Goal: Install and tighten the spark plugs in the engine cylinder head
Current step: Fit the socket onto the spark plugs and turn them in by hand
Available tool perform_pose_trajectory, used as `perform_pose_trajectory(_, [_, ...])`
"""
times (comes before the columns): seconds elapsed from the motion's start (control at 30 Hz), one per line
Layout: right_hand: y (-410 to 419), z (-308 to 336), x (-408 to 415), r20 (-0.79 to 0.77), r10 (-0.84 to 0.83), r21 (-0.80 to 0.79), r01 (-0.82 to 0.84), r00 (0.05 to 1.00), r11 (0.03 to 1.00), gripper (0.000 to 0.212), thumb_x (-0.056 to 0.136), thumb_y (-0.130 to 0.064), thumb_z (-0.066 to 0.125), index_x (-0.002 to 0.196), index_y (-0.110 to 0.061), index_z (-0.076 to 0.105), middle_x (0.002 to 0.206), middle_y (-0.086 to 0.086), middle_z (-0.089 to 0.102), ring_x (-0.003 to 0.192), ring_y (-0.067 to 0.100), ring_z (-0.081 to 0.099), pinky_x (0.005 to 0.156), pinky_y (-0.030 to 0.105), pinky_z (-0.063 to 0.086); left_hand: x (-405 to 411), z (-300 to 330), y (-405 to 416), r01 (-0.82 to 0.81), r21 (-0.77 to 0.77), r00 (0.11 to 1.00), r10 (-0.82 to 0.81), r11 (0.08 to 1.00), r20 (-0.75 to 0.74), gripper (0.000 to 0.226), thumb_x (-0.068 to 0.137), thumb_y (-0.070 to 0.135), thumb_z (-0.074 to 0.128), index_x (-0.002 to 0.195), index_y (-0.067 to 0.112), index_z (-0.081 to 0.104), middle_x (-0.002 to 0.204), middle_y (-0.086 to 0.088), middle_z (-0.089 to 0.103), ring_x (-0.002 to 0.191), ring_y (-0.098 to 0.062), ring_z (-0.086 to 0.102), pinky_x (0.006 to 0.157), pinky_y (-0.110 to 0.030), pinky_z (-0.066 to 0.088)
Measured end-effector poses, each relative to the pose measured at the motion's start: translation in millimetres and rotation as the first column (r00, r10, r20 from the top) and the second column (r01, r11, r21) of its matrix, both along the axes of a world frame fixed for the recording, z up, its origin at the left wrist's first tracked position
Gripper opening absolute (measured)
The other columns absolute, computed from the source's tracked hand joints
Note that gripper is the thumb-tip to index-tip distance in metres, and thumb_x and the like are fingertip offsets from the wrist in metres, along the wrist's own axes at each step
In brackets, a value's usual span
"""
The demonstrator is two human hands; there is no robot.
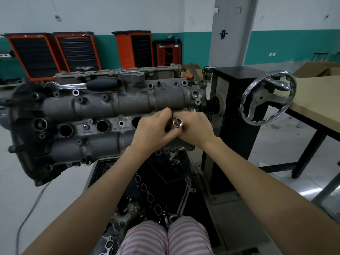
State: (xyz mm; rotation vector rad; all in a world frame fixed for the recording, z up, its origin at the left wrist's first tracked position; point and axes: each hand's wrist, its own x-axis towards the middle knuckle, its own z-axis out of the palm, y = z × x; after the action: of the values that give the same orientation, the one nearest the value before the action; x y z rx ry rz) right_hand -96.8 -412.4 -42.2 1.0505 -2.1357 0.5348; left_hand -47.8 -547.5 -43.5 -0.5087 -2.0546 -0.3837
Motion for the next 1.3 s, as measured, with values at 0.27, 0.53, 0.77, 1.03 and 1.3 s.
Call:
perform_pose_trajectory(0.27, [-2.0, 0.0, 0.3, -0.016, -0.059, 0.015, 0.059, 0.998, 0.998, 0.02, 0.076, -0.021, 0.063, 0.079, -0.005, 0.05, 0.058, 0.007, 0.058, 0.048, 0.029, 0.052, 0.046, 0.026, 0.025, 2.5, 1.1, 1.3, 0.02, -0.005, 0.999, -0.02, 1.0, -0.032, 0.028, 0.082, 0.024, 0.049, 0.065, 0.003, 0.044, 0.054, -0.001, 0.039, 0.038, -0.023, 0.039, 0.044, -0.02, 0.023])
perform_pose_trajectory(0.53, [0.0, -0.6, -0.3, 0.01, -0.013, 0.033, 0.012, 1.0, 0.999, 0.013, 0.08, -0.017, 0.056, 0.077, -0.006, 0.063, 0.073, 0.005, 0.066, 0.068, 0.028, 0.061, 0.054, 0.042, 0.046, 0.5, 0.4, 0.2, -0.024, -0.028, 1.0, 0.024, 0.999, -0.004, 0.033, 0.078, 0.03, 0.051, 0.062, 0.002, 0.046, 0.048, -0.005, 0.045, 0.038, -0.023, 0.041, 0.044, -0.02, 0.024])
perform_pose_trajectory(0.77, [-1.9, 0.9, 0.3, -0.033, -0.031, -0.009, 0.031, 0.999, 0.999, 0.012, 0.073, -0.014, 0.064, 0.069, -0.006, 0.056, 0.06, 0.006, 0.061, 0.054, 0.031, 0.058, 0.043, 0.029, 0.036, -0.5, -0.8, -0.1, 0.004, -0.043, 0.998, -0.006, 0.999, -0.06, 0.033, 0.083, 0.025, 0.051, 0.06, 0.002, 0.046, 0.047, -0.008, 0.046, 0.037, -0.028, 0.043, 0.041, -0.022, 0.029])
perform_pose_trajectory(1.03, [-2.3, -0.7, -0.5, -0.036, -0.051, 0.019, 0.051, 0.998, 0.998, 0.018, 0.075, -0.02, 0.062, 0.073, -0.006, 0.052, 0.059, 0.006, 0.058, 0.05, 0.031, 0.054, 0.044, 0.027, 0.031, 2.8, 2.5, 3.4, -0.004, -0.048, 1.0, 0.003, 0.999, -0.001, 0.03, 0.083, 0.026, 0.044, 0.067, 0.0, 0.046, 0.056, -0.012, 0.049, 0.039, -0.032, 0.046, 0.044, -0.023, 0.026])
perform_pose_trajectory(1.3, [-0.1, -1.2, -0.1, 0.009, -0.025, 0.016, 0.024, 1.0, 1.0, 0.013, 0.078, -0.015, 0.06, 0.071, -0.005, 0.062, 0.067, 0.007, 0.063, 0.063, 0.029, 0.059, 0.051, 0.04, 0.044, -0.6, 0.4, 2.7, -0.049, -0.036, 0.999, 0.048, 0.998, -0.026, 0.03, 0.078, 0.028, 0.049, 0.065, 0.001, 0.046, 0.053, -0.007, 0.047, 0.038, -0.025, 0.042, 0.041, -0.021, 0.025])
